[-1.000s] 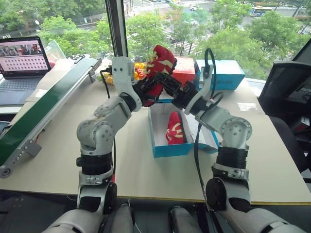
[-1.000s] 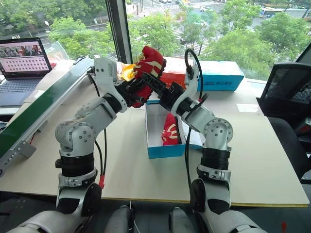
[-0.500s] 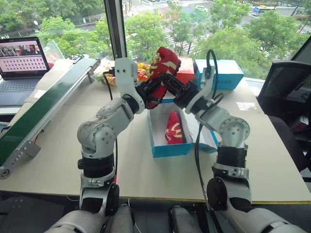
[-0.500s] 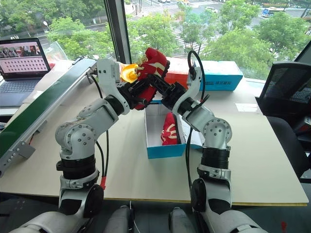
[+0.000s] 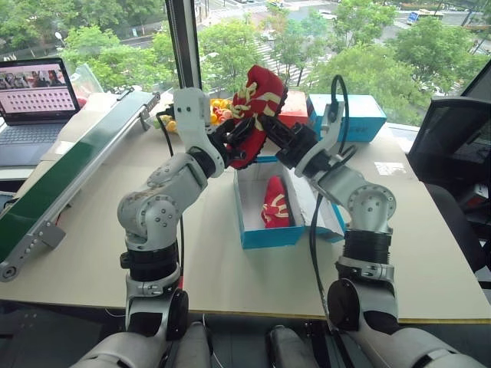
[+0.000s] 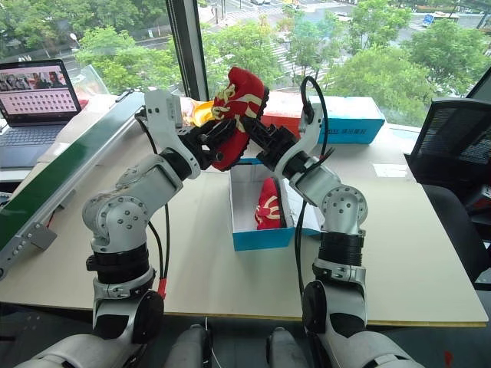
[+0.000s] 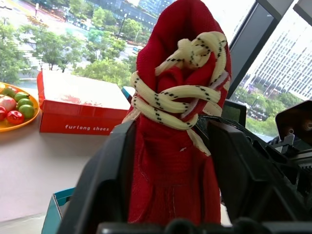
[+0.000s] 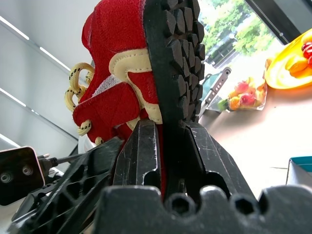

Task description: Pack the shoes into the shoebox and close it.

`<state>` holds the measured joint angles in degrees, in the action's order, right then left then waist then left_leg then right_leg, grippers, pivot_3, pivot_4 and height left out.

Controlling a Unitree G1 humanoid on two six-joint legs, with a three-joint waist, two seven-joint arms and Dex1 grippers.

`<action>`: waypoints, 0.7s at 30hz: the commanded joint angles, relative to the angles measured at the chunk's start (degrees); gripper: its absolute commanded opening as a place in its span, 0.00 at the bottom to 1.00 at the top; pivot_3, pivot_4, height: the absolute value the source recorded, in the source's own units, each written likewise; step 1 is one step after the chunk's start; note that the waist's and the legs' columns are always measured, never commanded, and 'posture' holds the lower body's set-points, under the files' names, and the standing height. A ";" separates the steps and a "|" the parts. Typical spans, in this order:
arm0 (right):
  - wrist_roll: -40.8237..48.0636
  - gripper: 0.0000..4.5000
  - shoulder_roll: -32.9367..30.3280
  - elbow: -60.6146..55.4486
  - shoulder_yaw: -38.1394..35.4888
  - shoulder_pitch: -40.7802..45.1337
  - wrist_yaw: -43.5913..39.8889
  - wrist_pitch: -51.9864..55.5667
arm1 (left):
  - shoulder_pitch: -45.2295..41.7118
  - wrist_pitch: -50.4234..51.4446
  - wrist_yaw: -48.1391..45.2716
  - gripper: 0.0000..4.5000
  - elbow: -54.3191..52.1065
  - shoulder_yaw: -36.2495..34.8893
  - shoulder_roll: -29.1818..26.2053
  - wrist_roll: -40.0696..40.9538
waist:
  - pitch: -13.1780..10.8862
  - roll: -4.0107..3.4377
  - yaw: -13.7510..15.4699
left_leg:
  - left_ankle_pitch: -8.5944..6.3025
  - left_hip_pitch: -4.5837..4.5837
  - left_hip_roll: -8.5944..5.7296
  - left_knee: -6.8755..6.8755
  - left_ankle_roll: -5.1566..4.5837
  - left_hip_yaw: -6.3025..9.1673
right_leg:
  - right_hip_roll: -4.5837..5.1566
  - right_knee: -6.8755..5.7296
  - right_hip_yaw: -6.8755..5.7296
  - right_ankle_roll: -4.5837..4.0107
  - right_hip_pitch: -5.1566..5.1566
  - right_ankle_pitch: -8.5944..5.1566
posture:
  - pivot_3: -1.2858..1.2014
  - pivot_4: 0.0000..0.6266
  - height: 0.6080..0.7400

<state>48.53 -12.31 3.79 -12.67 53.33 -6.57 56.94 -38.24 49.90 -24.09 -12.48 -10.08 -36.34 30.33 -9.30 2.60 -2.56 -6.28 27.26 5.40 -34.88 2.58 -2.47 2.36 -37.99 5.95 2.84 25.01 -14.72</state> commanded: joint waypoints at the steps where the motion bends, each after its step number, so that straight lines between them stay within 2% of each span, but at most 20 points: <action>1: 2.11 0.06 0.44 -1.96 1.05 -0.02 0.53 6.96 | 0.55 -3.53 -3.12 0.99 -0.84 -0.81 -2.52 -1.25 | 0.00 0.00 0.07 | 0.00 0.01 0.00 0.03 0.00 0.00 | 0.00 0.01 0.00 -0.01 0.01 -0.01 | 0.52 0.24 0.99; 7: -1.31 0.06 -2.08 -5.00 6.40 -5.05 -2.68 11.77 | 3.67 -2.64 -2.11 0.99 -5.18 -0.73 -0.57 -0.36 | 0.00 0.00 1.05 | 0.00 0.04 0.00 0.00 0.00 0.00 | 0.02 0.06 -0.03 0.00 -0.04 -0.01 | 0.52 0.24 0.99; 15: -2.87 0.06 -1.91 -5.06 6.86 -6.05 -3.71 12.18 | 6.01 -0.89 -0.31 0.99 -8.13 -2.08 0.35 -0.07 | 0.00 0.00 0.68 | 0.01 0.03 0.00 -0.04 -0.01 0.00 | 0.02 -0.03 -0.03 -0.01 0.00 -0.01 | 0.52 0.24 0.99; 21: -5.39 0.06 -1.87 -4.04 9.82 -6.83 -6.47 11.36 | 5.49 -0.87 0.68 0.99 -7.91 -2.25 0.65 -0.22 | 0.00 0.01 0.60 | 0.01 0.03 0.00 -0.04 -0.01 0.00 | 0.02 -0.01 -0.03 0.00 0.00 -0.01 | 0.52 0.24 0.99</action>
<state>43.57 -14.04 1.64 -2.99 46.31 -11.25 69.35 -31.69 49.07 -23.84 -18.25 -11.08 -35.68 29.62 -9.30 2.61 -1.96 -6.27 27.29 5.40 -34.92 2.57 -2.47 2.38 -38.00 5.91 2.84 25.00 -14.73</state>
